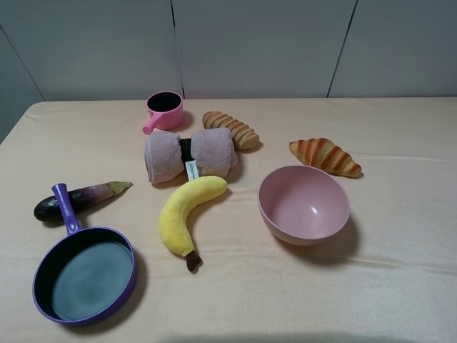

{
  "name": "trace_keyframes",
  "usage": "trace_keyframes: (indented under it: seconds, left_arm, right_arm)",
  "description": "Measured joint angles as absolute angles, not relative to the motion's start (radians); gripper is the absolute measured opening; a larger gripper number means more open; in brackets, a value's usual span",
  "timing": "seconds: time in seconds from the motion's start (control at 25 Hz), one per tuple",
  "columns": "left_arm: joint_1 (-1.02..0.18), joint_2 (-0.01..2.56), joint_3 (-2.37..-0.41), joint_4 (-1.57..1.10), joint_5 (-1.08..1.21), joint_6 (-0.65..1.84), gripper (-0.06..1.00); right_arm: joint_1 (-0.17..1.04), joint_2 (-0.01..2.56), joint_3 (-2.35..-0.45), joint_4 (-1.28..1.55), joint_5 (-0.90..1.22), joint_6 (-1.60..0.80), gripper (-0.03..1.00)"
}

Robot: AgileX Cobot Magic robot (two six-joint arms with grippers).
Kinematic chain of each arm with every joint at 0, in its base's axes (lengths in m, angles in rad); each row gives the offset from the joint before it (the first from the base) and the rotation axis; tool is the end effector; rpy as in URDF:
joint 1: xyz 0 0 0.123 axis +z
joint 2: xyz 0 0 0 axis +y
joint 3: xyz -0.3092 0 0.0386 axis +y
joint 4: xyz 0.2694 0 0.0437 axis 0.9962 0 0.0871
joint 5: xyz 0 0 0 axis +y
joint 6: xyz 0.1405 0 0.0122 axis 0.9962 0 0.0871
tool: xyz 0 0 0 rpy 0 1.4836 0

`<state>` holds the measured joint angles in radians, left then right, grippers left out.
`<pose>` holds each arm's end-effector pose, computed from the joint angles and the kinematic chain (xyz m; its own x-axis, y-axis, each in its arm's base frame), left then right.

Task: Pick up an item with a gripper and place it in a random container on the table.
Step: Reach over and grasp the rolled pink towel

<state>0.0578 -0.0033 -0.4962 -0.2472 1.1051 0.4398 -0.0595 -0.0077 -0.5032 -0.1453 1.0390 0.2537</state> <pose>0.0283 -0.0293 0.2612 -0.4149 0.2899 -0.8624 0.2828 0.9420 0.1806 0.0298 -0.0194 0.2699 -0.3843 0.2005 -0.9012 0.2445 0.9634 0.1101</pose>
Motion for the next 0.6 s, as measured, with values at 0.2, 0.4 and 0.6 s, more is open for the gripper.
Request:
trace_keyframes:
  seconds: [0.2, 0.4, 0.6]
  left_arm:
    - [0.058, -0.003, -0.496, -0.247, 1.105, 0.44, 0.88]
    - [0.058, -0.003, -0.496, -0.247, 1.105, 0.44, 0.88]
    - [0.058, -0.003, -0.496, -0.247, 1.105, 0.44, 0.88]
  right_arm:
    - [-0.059, -0.008, -0.503, -0.145, 1.039, 0.254, 0.69]
    - [-0.059, -0.008, -0.503, -0.145, 1.039, 0.254, 0.69]
    - [-0.059, -0.008, -0.503, -0.145, 1.039, 0.254, 0.69]
